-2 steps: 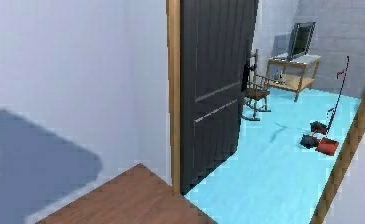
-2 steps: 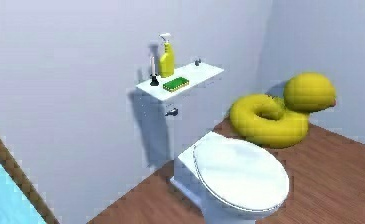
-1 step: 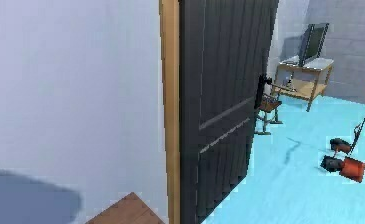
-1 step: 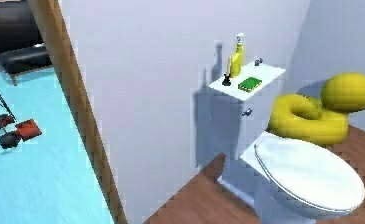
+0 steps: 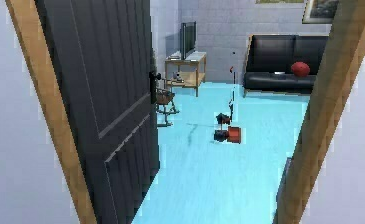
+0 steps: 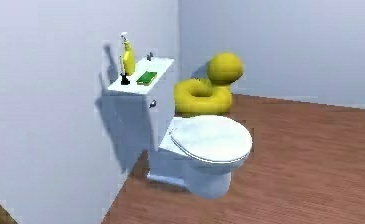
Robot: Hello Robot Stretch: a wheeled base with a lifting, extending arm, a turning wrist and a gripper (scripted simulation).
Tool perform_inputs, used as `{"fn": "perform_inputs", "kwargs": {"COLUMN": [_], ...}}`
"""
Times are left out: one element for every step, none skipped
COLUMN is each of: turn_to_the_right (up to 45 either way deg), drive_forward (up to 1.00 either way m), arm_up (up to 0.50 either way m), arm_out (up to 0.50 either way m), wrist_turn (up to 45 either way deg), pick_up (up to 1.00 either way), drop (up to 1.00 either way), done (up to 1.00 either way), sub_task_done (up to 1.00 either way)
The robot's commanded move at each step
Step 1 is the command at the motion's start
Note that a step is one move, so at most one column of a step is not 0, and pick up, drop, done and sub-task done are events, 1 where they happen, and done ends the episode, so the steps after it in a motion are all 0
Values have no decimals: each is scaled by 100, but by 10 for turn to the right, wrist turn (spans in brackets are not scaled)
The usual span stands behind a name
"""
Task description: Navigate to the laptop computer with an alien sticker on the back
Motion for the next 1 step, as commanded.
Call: {"fn": "perform_inputs", "kwargs": {"turn_to_the_right": [0], "drive_forward": [75], "arm_up": [0], "arm_out": [0], "wrist_turn": [0], "pick_up": [0], "drop": [0], "done": [0], "sub_task_done": [0]}}
